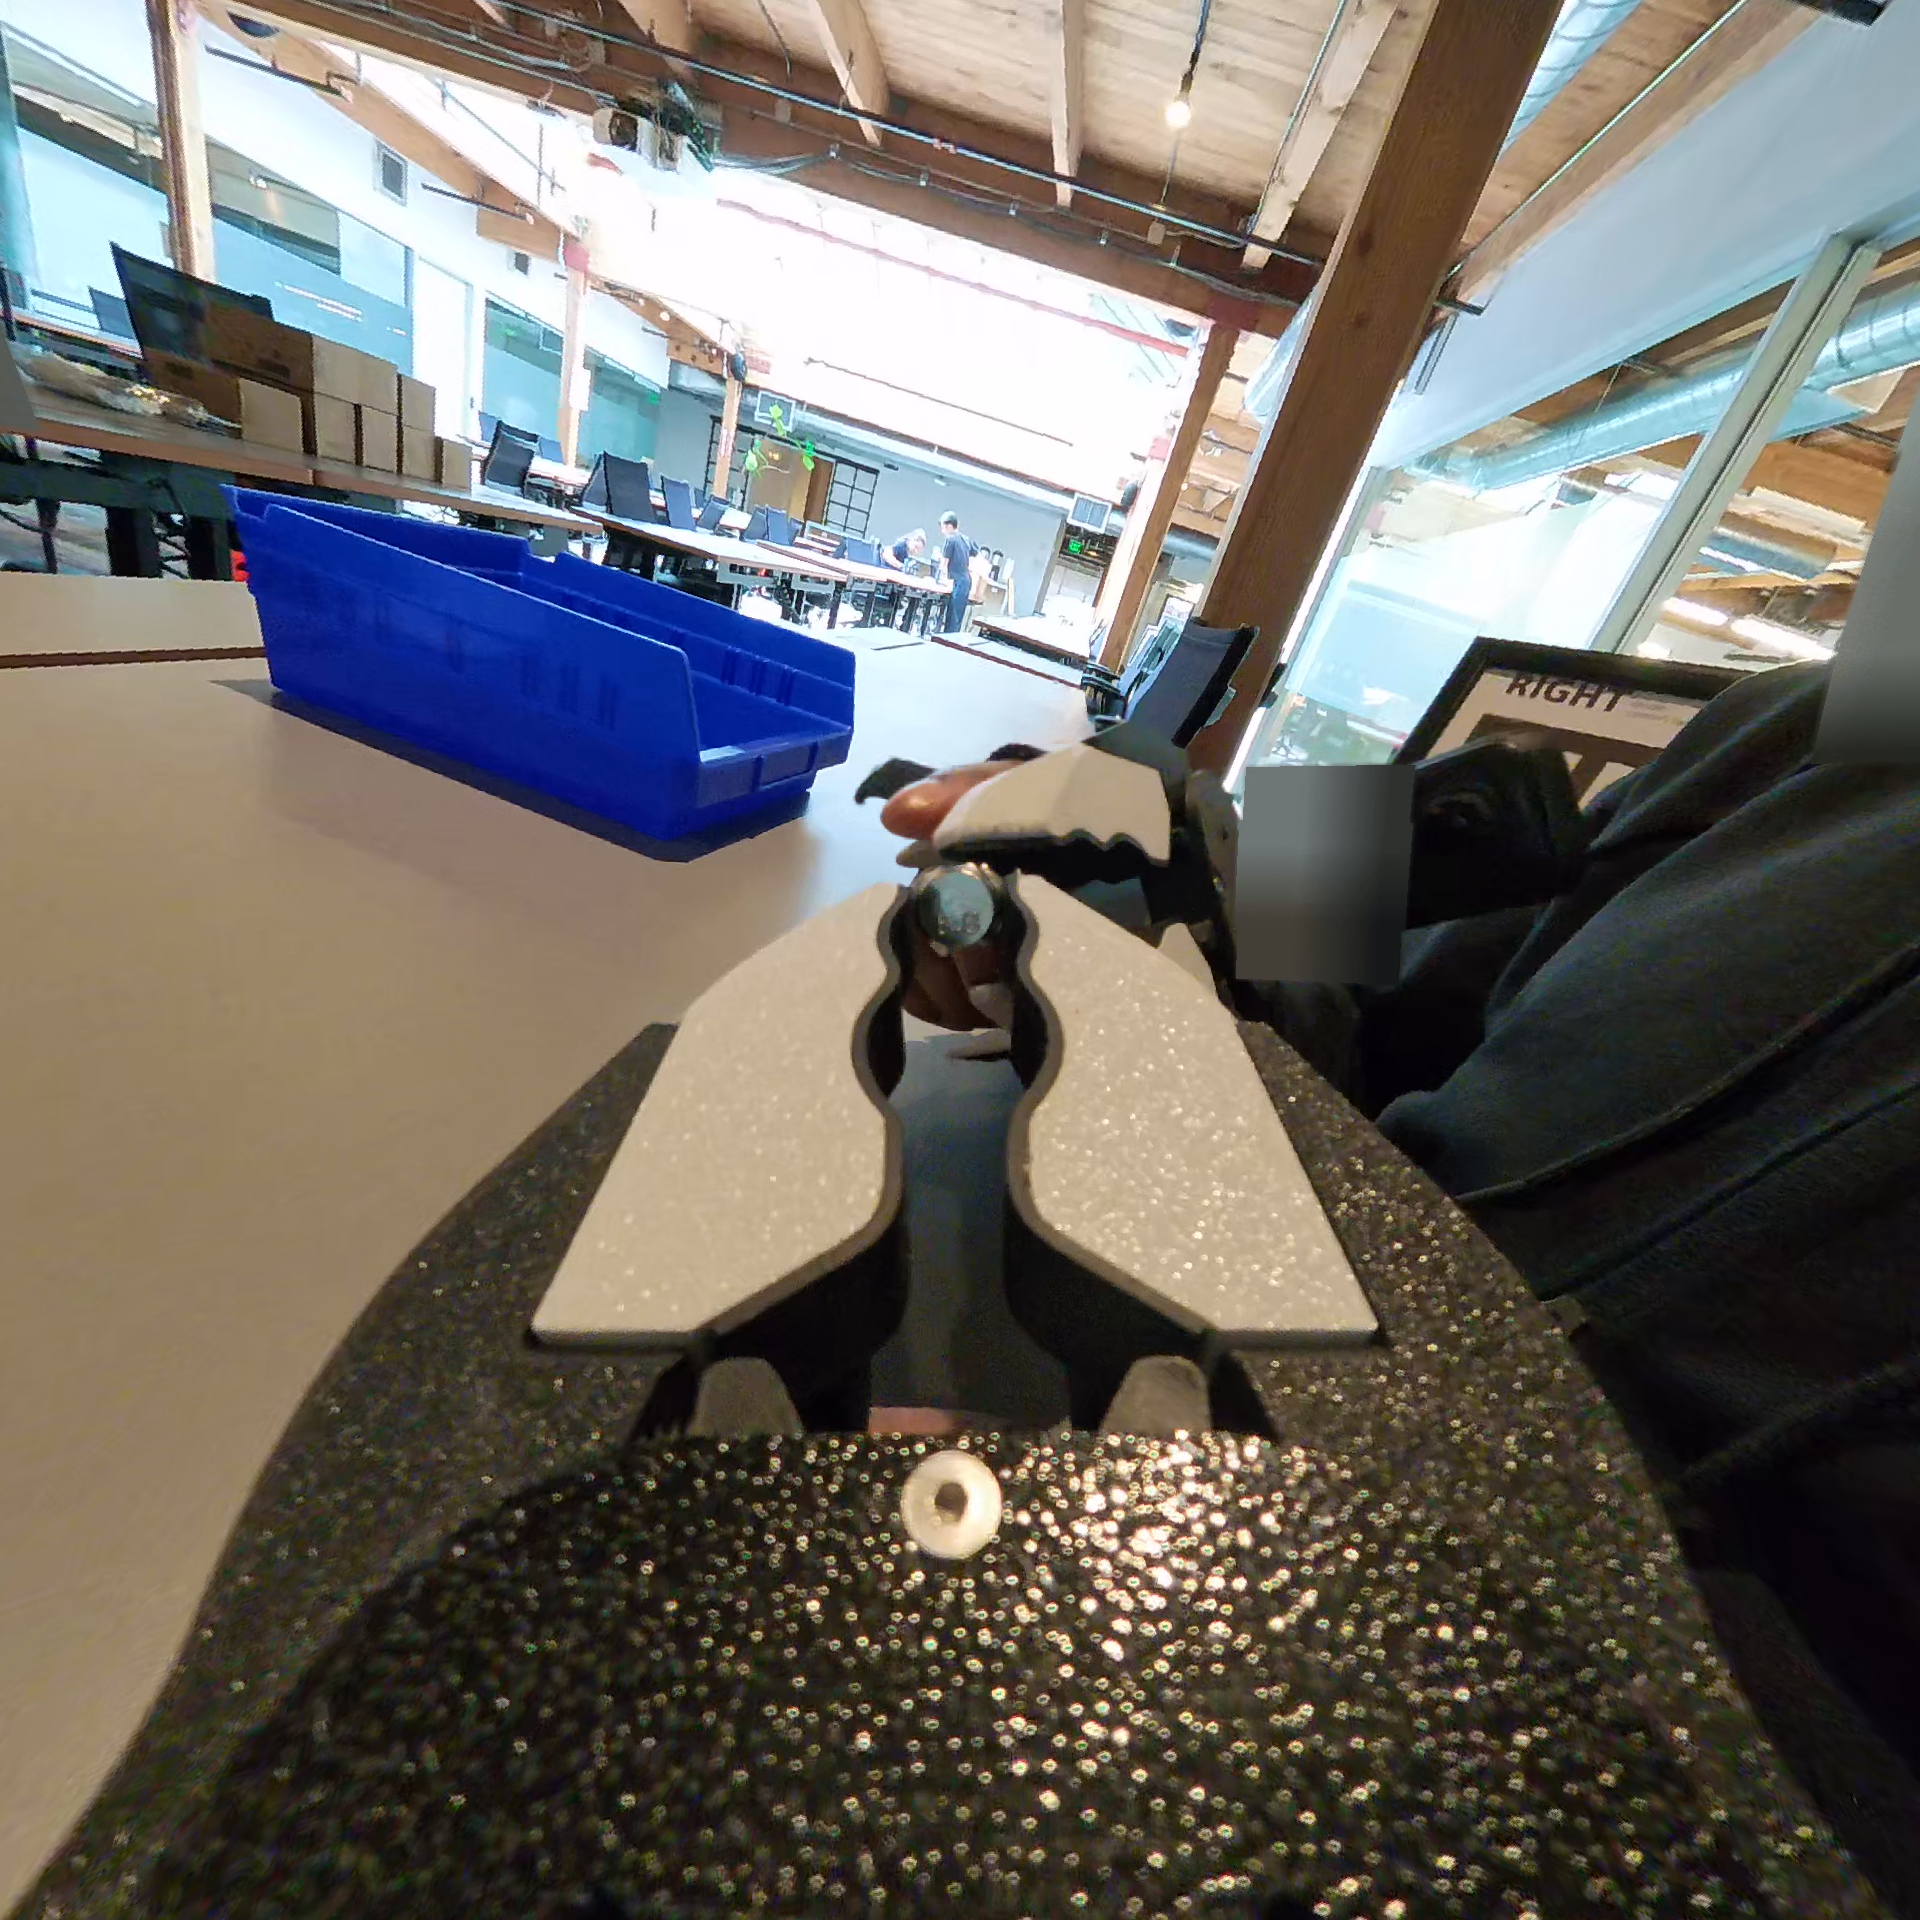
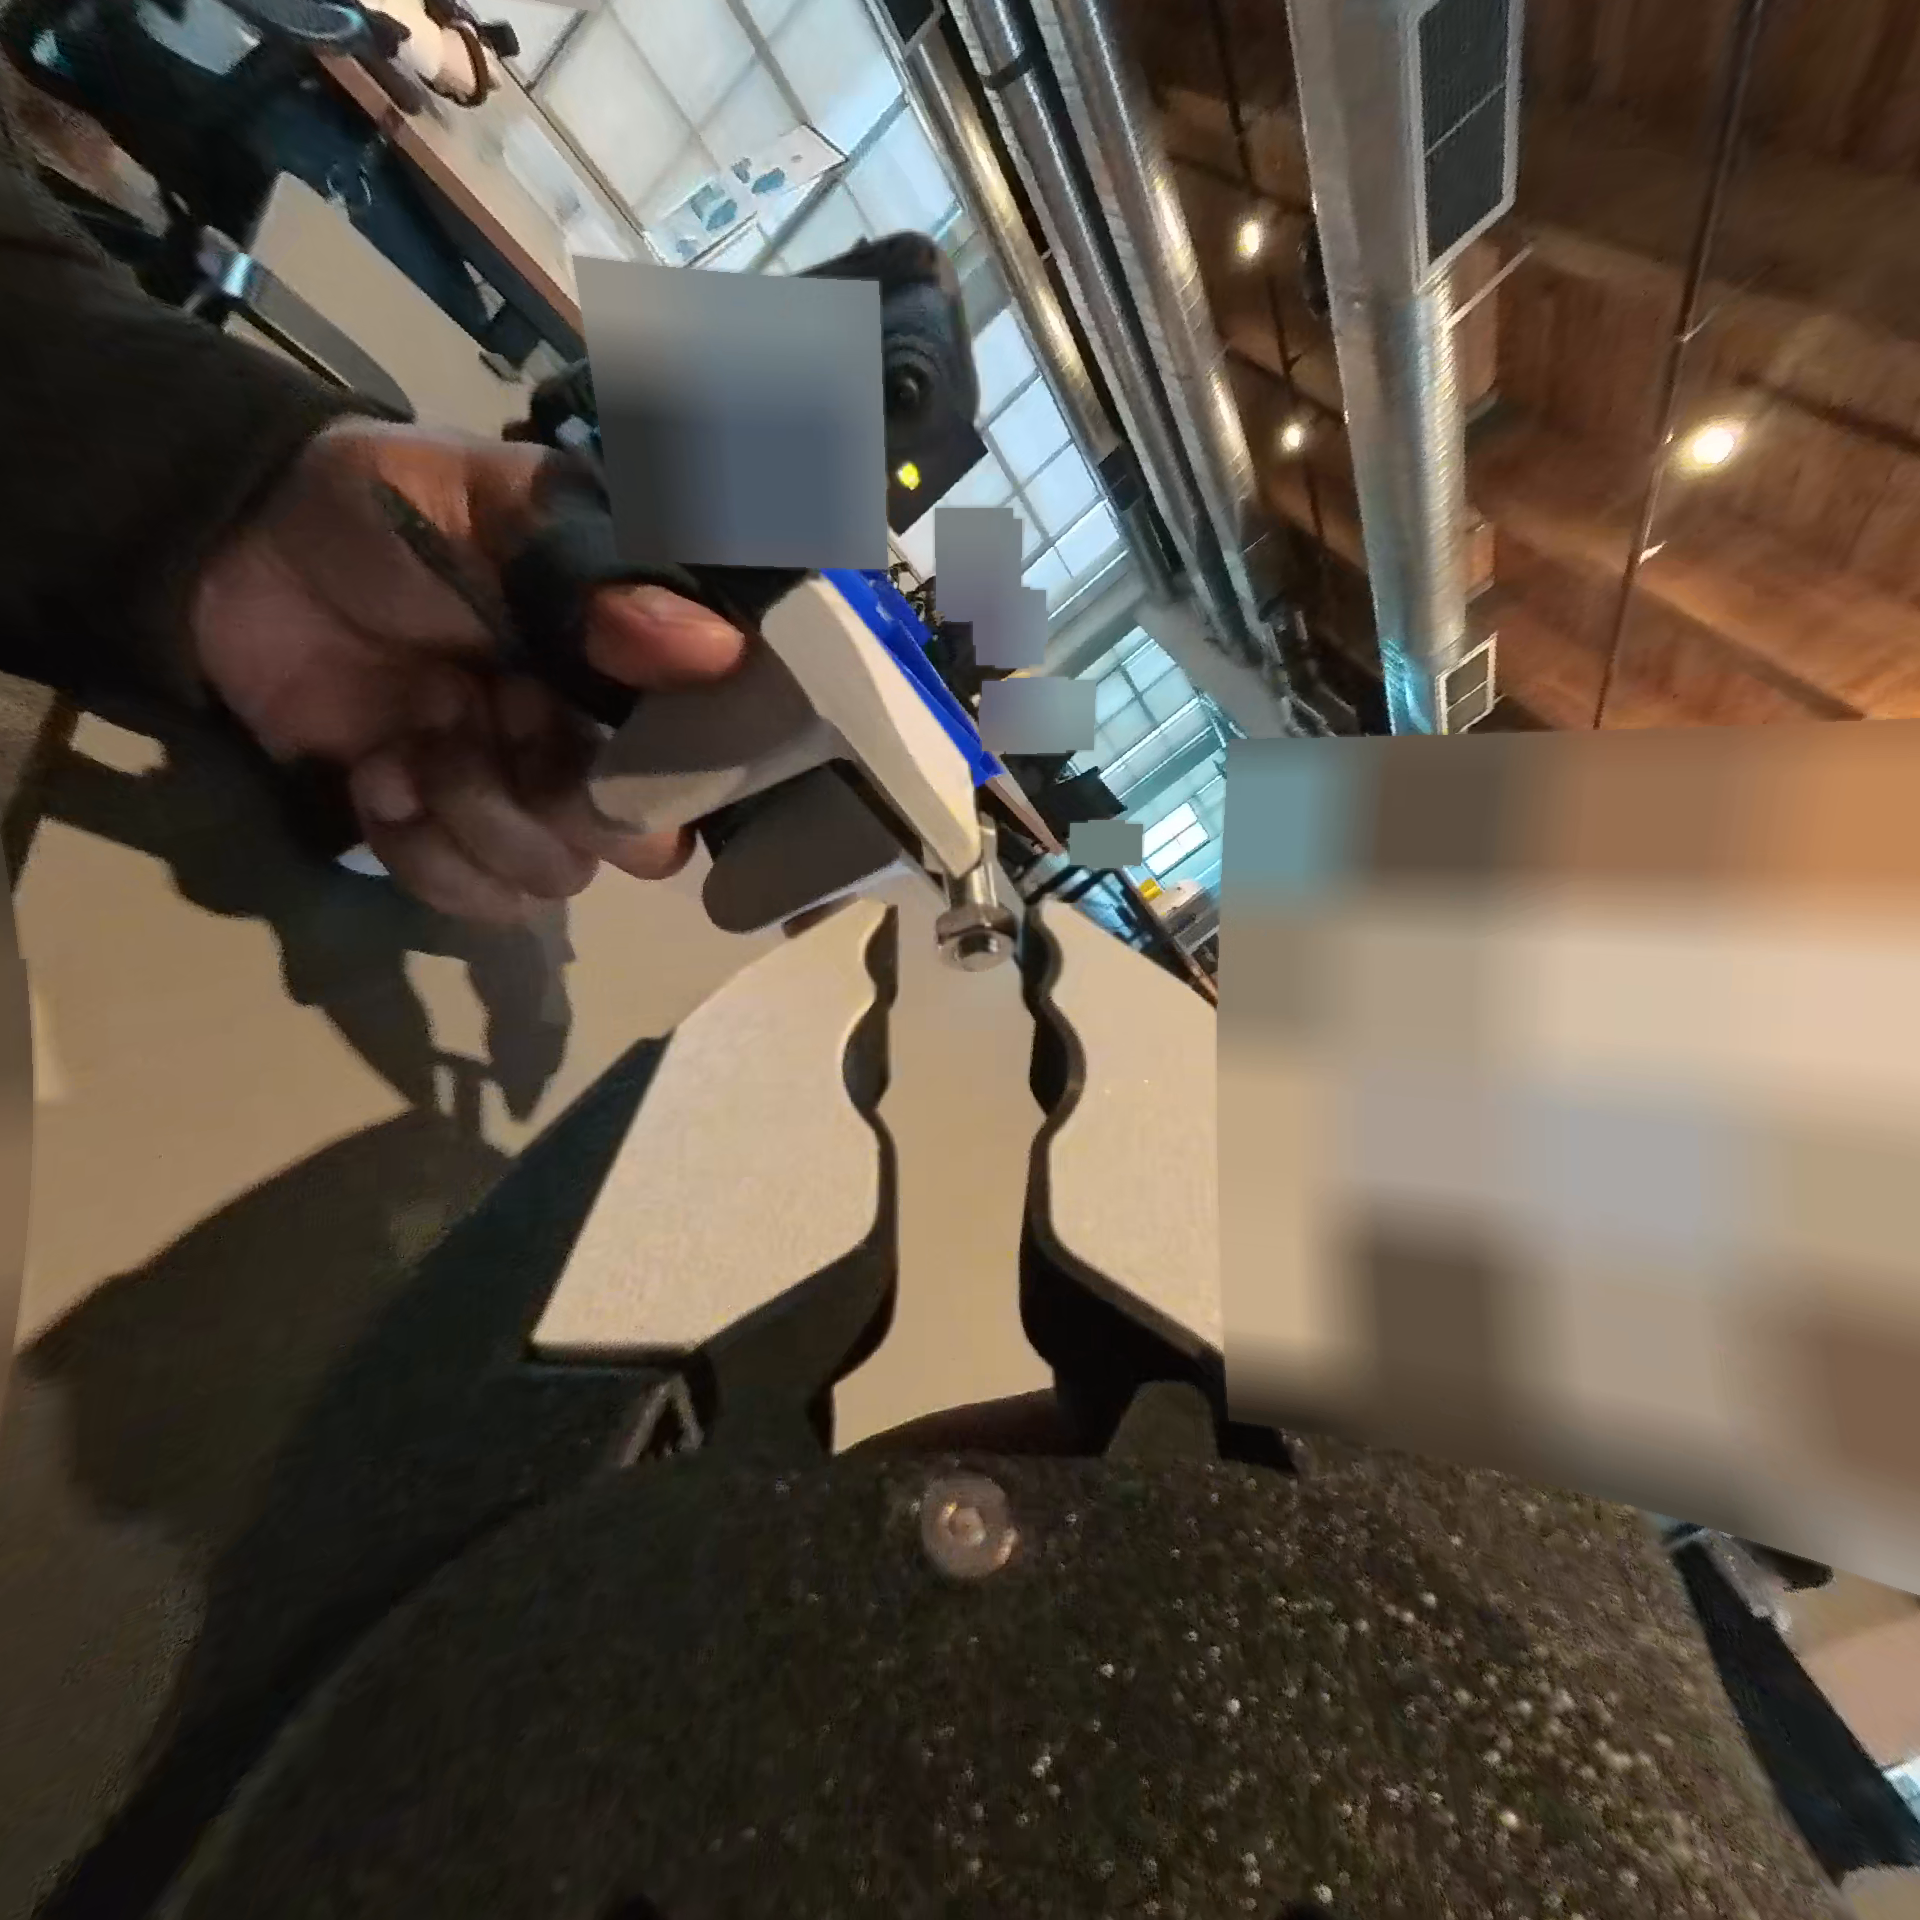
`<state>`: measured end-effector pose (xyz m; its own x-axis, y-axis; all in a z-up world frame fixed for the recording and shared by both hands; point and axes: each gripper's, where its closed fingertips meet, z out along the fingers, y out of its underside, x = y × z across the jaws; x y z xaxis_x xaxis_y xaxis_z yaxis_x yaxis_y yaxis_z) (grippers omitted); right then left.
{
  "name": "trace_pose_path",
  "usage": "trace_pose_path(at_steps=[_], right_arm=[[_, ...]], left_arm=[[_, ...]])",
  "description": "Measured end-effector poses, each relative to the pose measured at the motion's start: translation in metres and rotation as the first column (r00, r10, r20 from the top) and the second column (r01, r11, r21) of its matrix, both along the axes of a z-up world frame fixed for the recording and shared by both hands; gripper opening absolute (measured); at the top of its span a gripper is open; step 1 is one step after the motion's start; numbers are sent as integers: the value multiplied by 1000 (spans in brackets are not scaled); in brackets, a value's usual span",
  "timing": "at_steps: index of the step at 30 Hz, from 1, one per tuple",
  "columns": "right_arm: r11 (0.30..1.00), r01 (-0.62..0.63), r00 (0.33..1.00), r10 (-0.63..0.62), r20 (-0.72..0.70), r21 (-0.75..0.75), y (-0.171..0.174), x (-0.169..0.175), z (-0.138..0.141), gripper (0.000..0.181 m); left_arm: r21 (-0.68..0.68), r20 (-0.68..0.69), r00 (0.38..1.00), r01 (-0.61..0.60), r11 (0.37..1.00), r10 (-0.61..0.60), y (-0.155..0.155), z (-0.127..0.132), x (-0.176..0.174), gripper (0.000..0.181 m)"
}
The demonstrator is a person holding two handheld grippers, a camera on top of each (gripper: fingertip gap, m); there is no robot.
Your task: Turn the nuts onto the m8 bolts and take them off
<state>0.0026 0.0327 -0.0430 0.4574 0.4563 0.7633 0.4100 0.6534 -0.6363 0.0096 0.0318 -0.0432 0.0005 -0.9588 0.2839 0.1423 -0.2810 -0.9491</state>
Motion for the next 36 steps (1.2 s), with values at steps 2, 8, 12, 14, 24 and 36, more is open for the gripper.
trace_pose_path(at_steps=[2, 8, 12, 14, 24, 36], right_arm=[[1000, 14, 1000, -14, 0, 7, 1, 1, 0, 15], [848, -271, 956, 182, -229, -456, -5, 1, -2, 15], [427, -543, 838, 227, -496, -723, -12, 3, -3, 15], [518, -511, 855, 219, -471, -686, -9, 4, 0, 25], [998, 57, 998, -57, 38, 3, 7, -1, -8, 34], [734, -345, 931, 186, -315, -585, -4, 0, -7, 16]], left_arm=[[6, -12, 1000, -4, 1000, 4, 0, -1, 1, 15], [33, -22, 1000, 19, 999, -18, -6, -2, 3, 15], [54, -36, 999, 25, 998, -24, -9, -2, 5, 15], [35, -17, 1000, 18, 999, -17, -6, -1, 2, 14], [-9, 6, 1000, -3, 1000, 3, 1, 1, -1, 15], [26, -25, 1000, 19, 999, -19, -5, -2, 3, 15]])
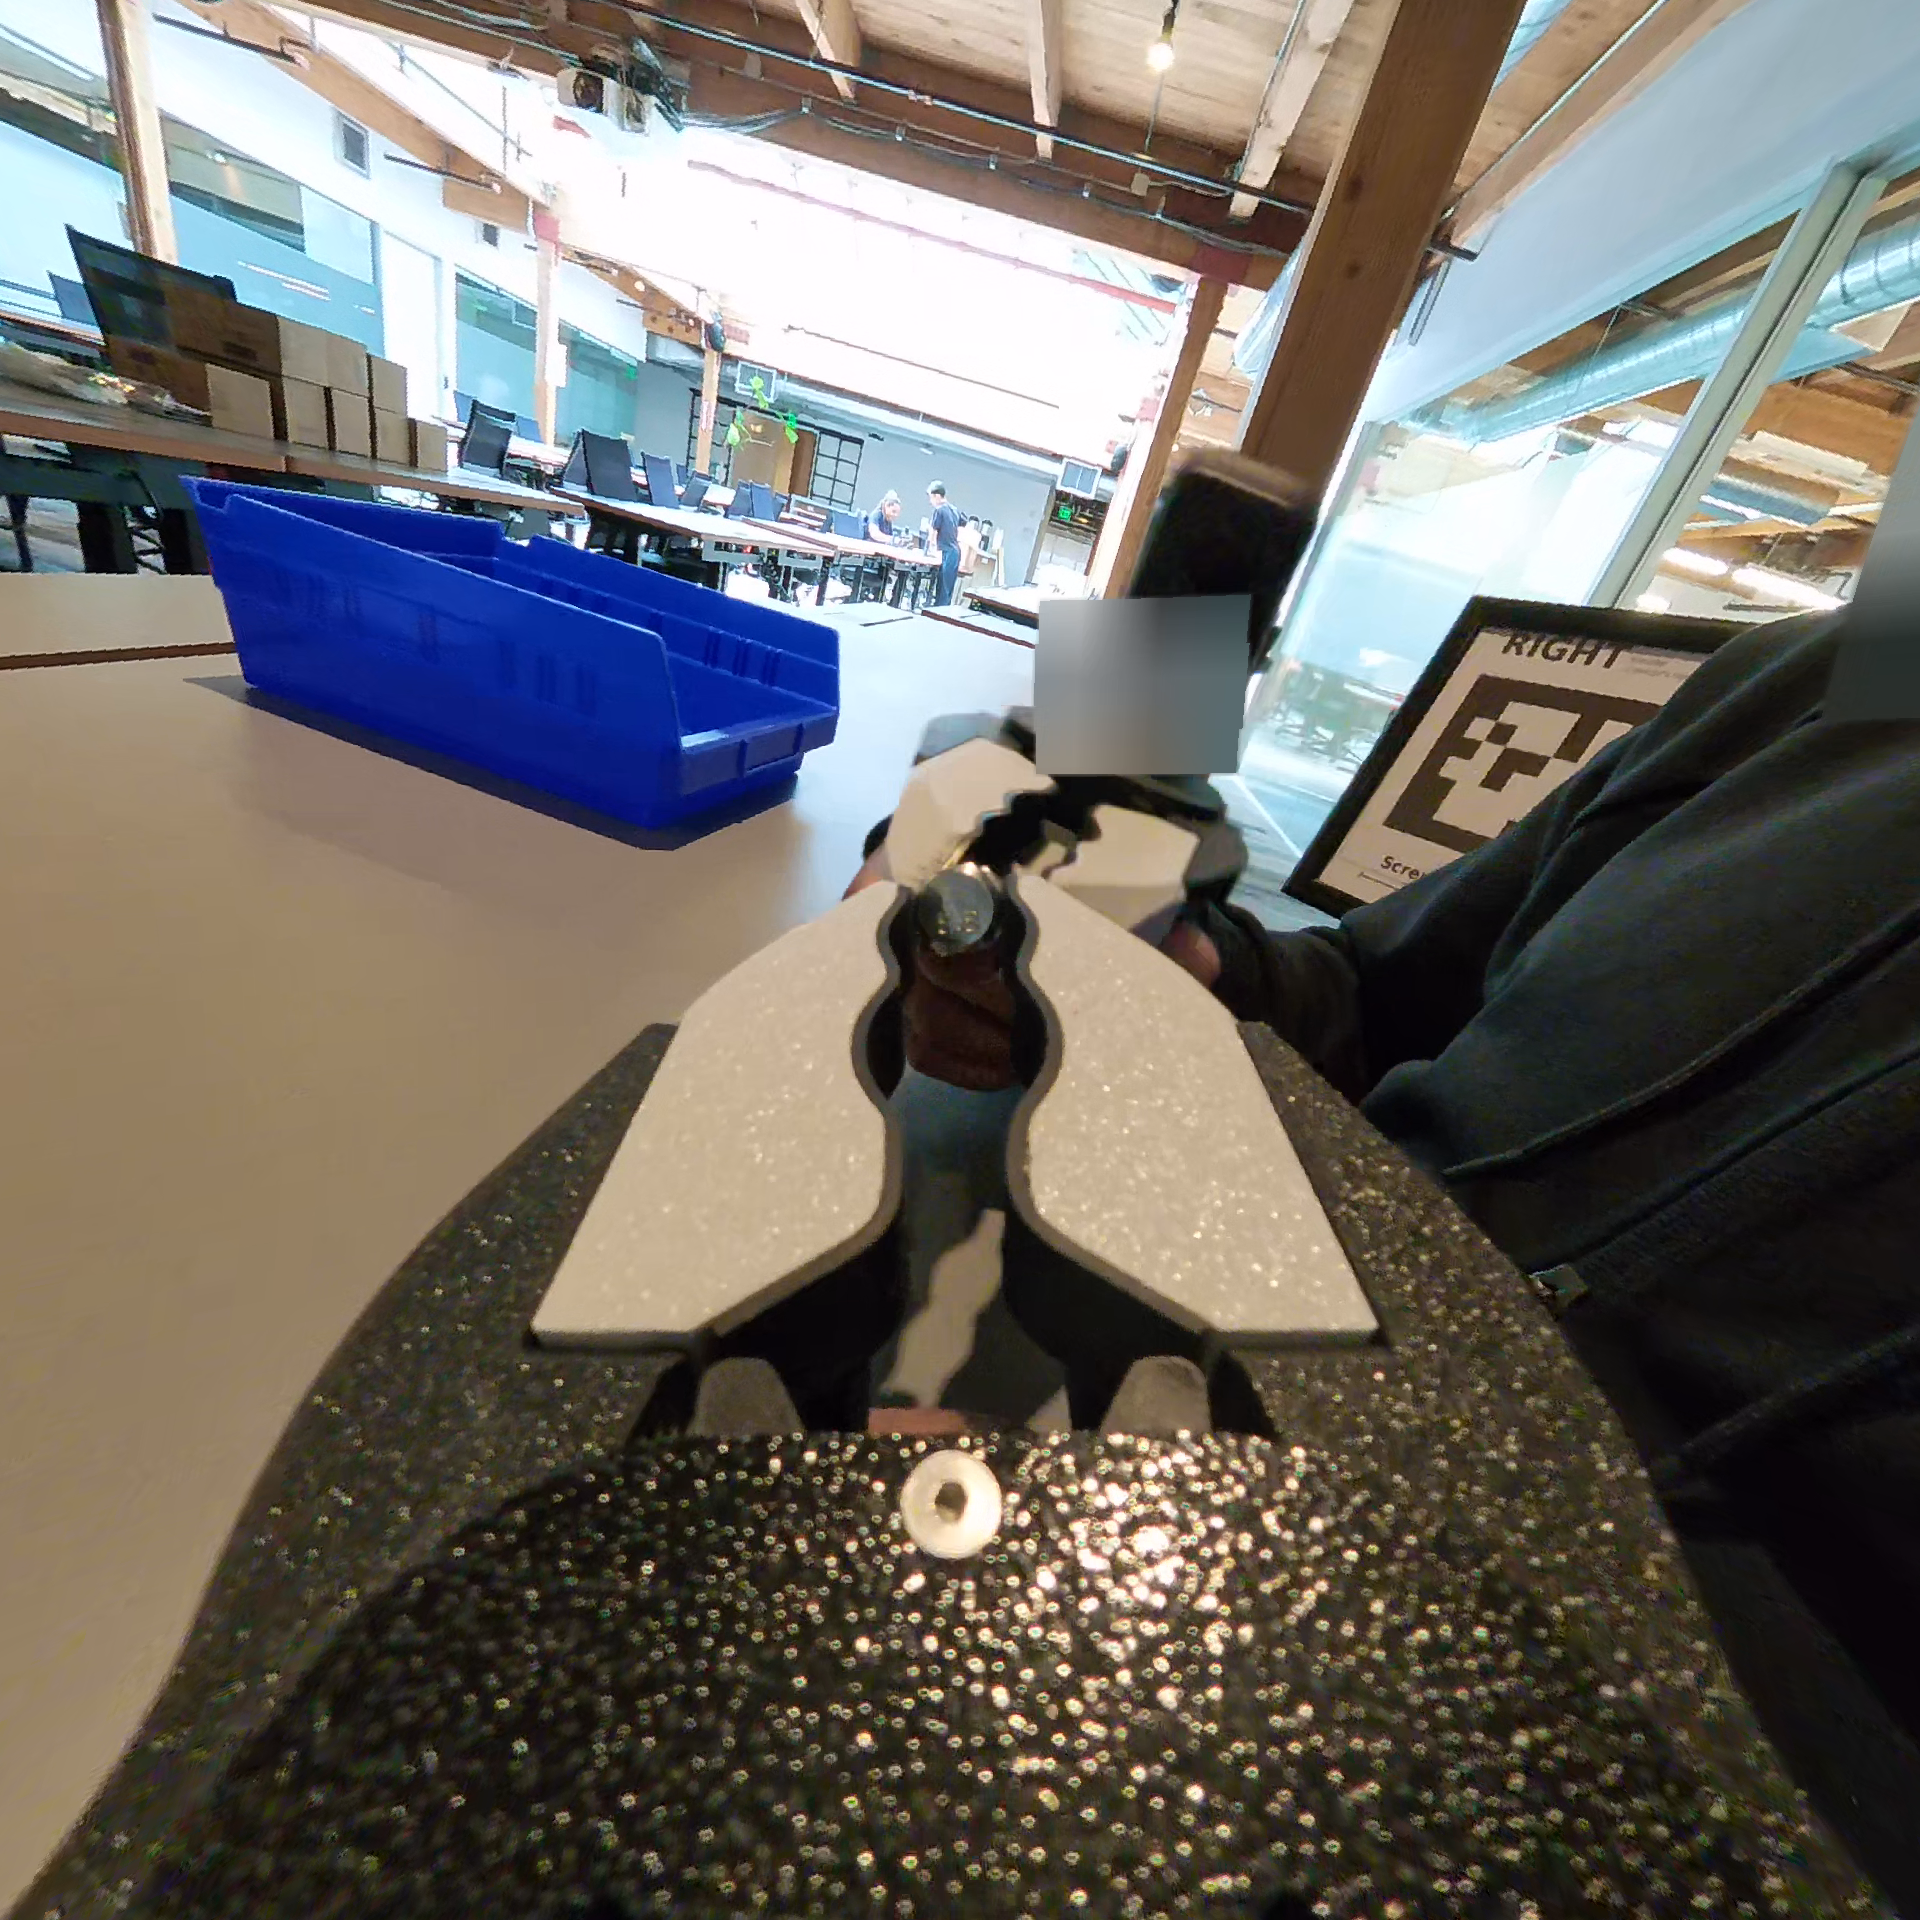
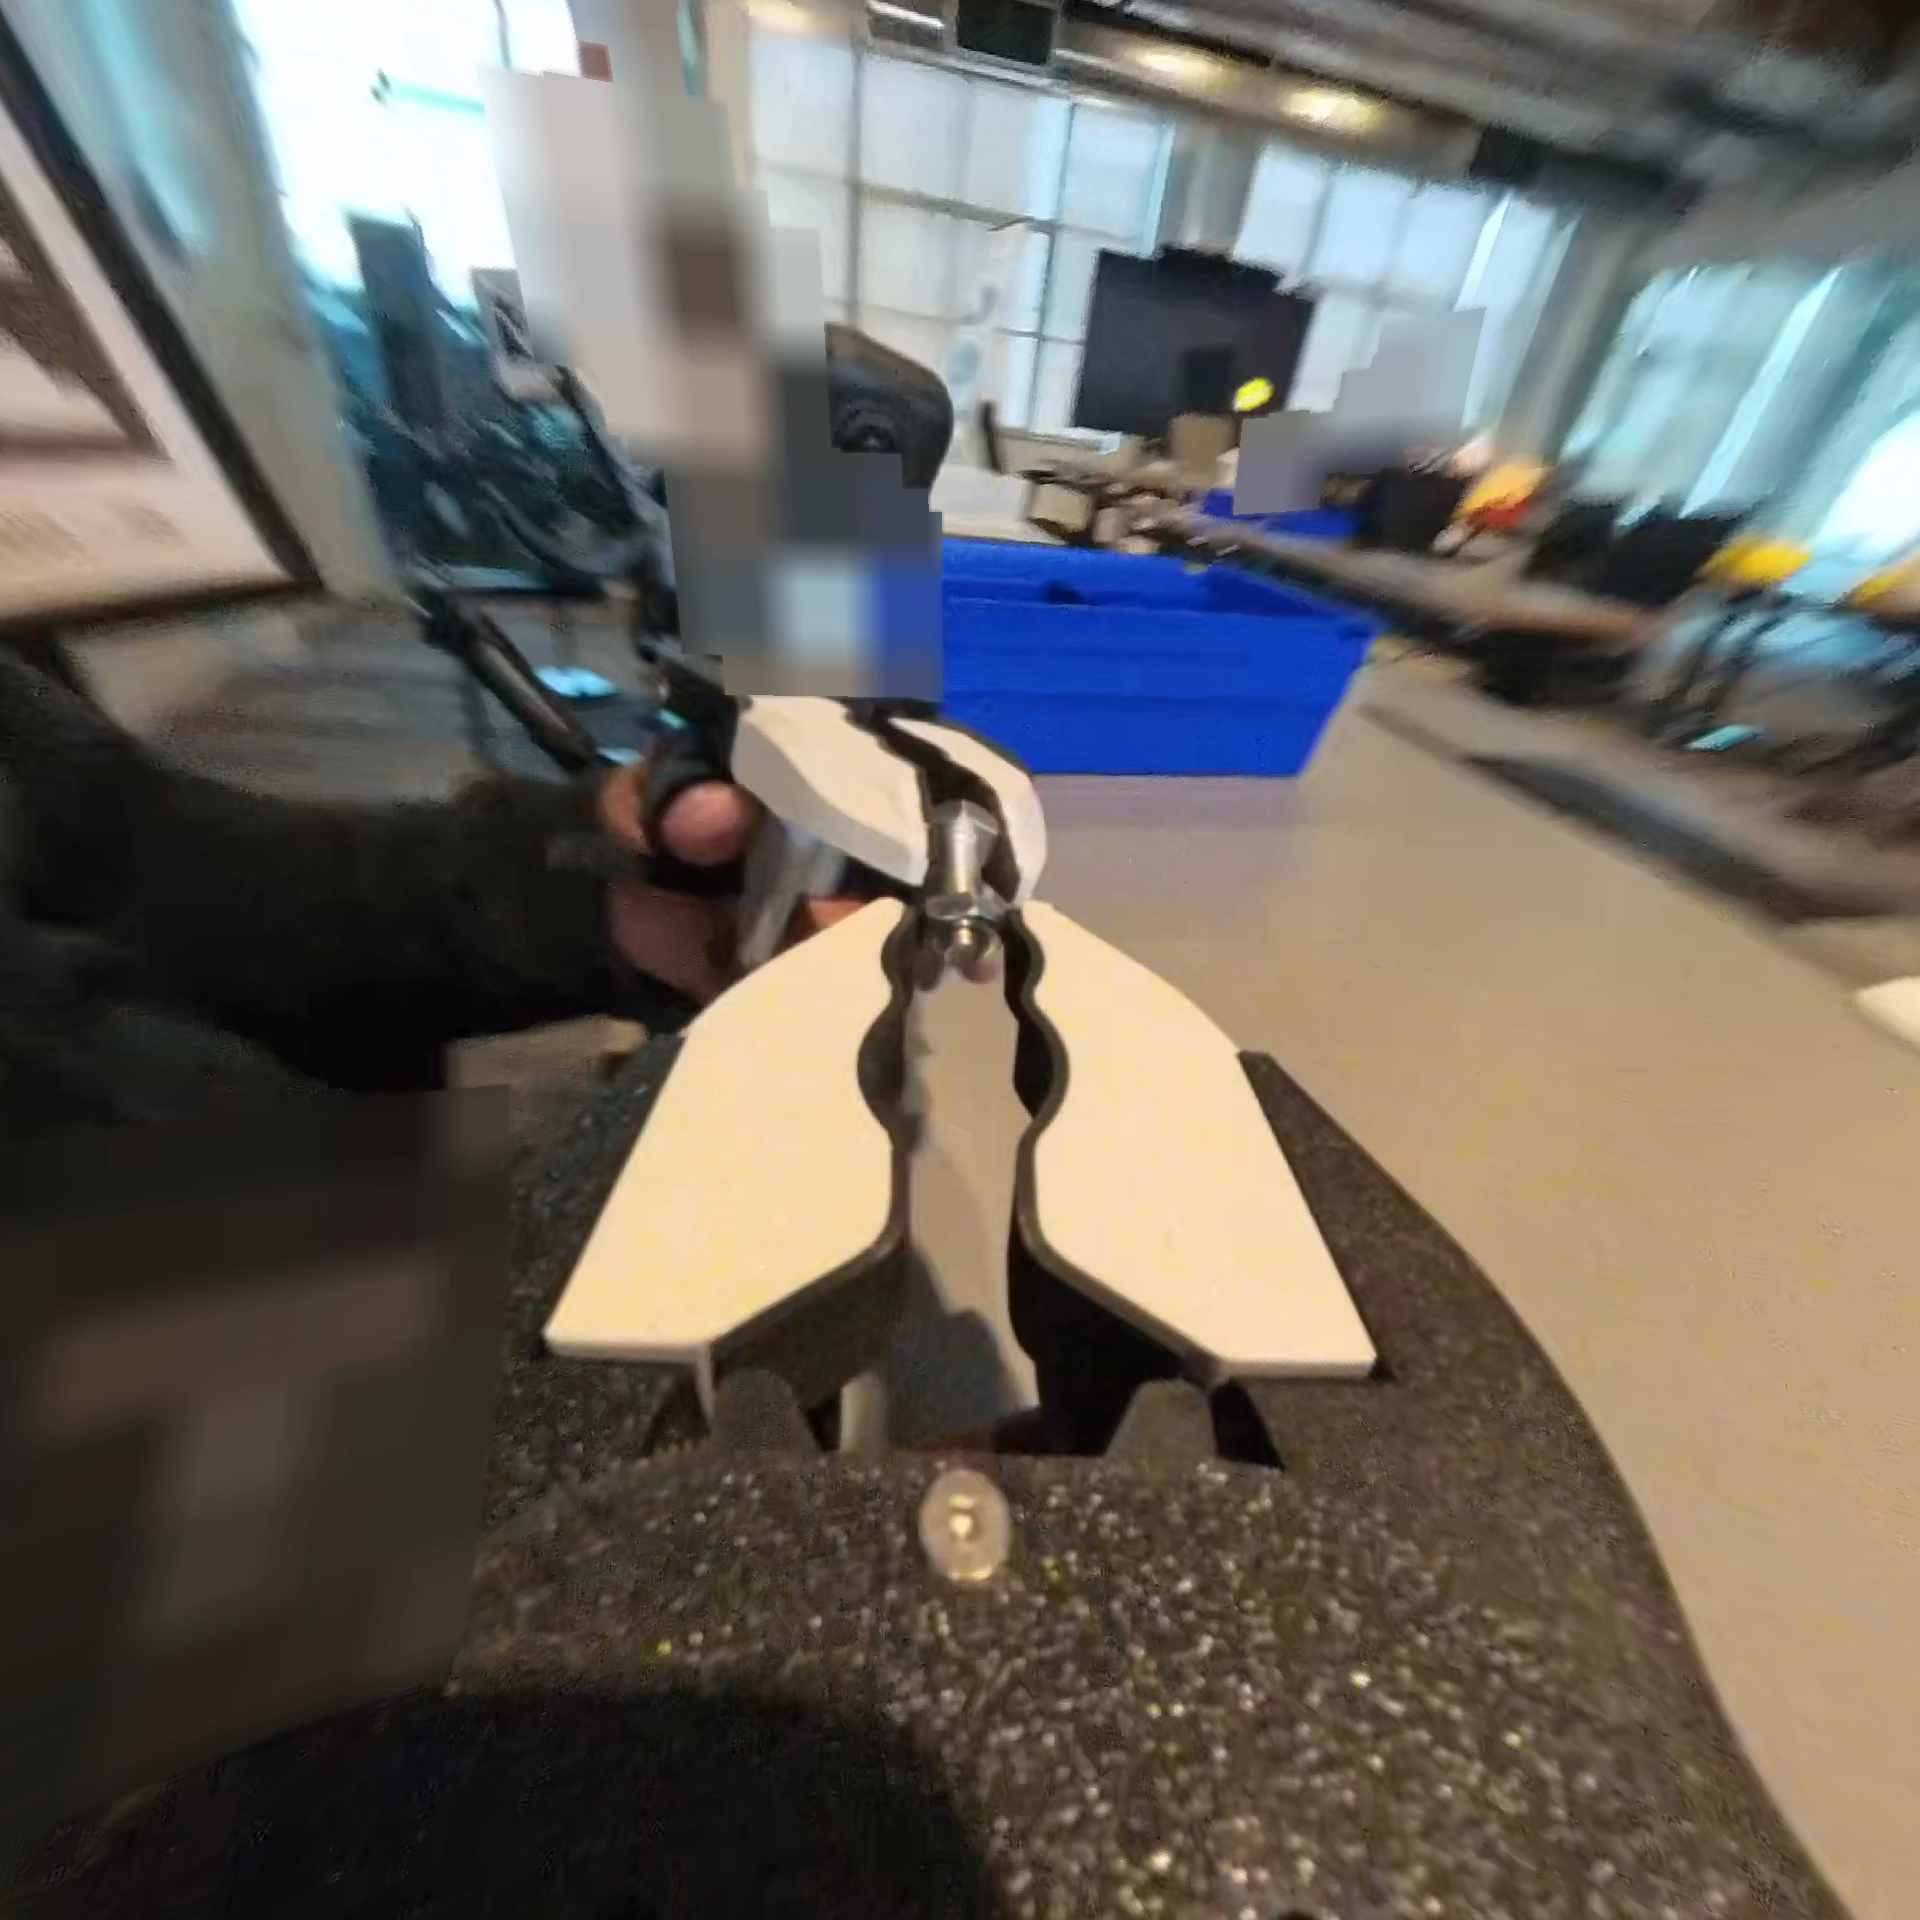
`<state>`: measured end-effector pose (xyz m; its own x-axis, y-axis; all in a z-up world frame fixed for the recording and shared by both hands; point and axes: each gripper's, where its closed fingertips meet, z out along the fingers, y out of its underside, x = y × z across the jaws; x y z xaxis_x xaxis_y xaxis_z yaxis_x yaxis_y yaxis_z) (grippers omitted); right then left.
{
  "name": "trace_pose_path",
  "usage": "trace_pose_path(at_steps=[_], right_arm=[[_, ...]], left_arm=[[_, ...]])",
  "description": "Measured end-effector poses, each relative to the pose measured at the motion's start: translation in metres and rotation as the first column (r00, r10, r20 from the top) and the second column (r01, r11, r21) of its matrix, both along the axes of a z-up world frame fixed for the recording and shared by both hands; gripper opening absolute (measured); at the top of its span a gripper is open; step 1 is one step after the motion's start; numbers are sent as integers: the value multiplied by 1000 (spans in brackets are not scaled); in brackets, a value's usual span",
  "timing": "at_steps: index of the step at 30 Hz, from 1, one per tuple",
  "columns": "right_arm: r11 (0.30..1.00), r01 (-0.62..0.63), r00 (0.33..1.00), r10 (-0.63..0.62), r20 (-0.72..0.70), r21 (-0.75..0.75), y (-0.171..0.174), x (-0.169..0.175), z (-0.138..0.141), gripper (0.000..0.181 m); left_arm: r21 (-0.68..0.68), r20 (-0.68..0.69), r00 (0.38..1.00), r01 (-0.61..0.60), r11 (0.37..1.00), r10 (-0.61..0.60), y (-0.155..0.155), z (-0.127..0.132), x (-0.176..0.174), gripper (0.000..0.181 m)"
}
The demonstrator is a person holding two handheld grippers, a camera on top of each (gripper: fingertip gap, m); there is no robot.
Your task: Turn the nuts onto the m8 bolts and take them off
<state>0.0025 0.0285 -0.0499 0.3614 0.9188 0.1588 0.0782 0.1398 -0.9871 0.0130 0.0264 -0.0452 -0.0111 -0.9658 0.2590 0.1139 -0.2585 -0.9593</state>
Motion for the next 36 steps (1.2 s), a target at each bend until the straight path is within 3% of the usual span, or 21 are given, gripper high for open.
trace_pose_path(at_steps=[2, 3, 6, 9, 12, 16, 18, 20, 23, 25, 27, 29, 31, 34, 36], right_arm=[[990, -61, 997, 53, -62, -126, 0, 2, 2, 17], [995, -39, 998, 33, -62, -92, 1, 3, 4, 20], [966, 115, 992, -122, 19, 233, 5, 4, 10, 30], [816, 193, 954, -286, 89, 545, 4, 2, 10, 31], [710, 209, 904, -402, 144, 673, 11, 0, 1, 30], [643, 218, 879, -456, 138, 734, 12, 1, 1, 16], [705, 214, 903, -407, 139, 676, 11, 1, 1, 16], [823, 195, 939, -313, 140, 534, 9, 0, 0, 16], [983, 81, 993, -95, 76, 166, 4, -2, -4, 16], [995, -36, 999, 35, -5, -90, -1, -3, -6, 16], [979, -79, 996, 68, -63, -190, 0, -1, -4, 17], [997, -3, 999, 0, -39, -79, 5, 1, 0, 27], [986, 98, 994, -105, 41, 136, 9, 2, 0, 31], [849, 194, 946, -294, 134, 492, 11, 0, 0, 32], [737, 206, 900, -401, 171, 644, 14, -2, -5, 32]], left_arm=[[1, -6, 1000, -6, 1000, 6, 0, -1, 1, 15], [-5, -1, 1000, -9, 1000, 9, 1, 0, 0, 15], [-25, 18, 1000, -15, 1000, 15, 4, 1, -2, 15], [-35, 22, 999, -23, 999, 23, 7, 2, -3, 15], [-37, 26, 999, -20, 999, 21, 6, 2, -4, 15], [-33, 15, 1000, -8, 999, 8, 5, 1, -2, 15], [-27, 13, 1000, -9, 1000, 10, 4, 1, -2, 15], [-24, 11, 1000, -7, 1000, 7, 3, 1, -1, 15], [-9, 2, 1000, -3, 1000, 3, 1, 0, 0, 15], [-2, -10, 1000, -6, 1000, 6, 1, -1, 1, 15], [-5, -8, 1000, -8, 1000, 8, 1, -1, 1, 15], [-17, 9, 1000, -15, 1000, 15, 3, 1, -1, 15], [-36, 24, 999, -26, 999, 27, 7, 2, -3, 15], [-48, 33, 999, -36, 998, 37, 9, 2, -5, 15], [-48, 29, 999, -41, 998, 42, 10, 2, -4, 15]])
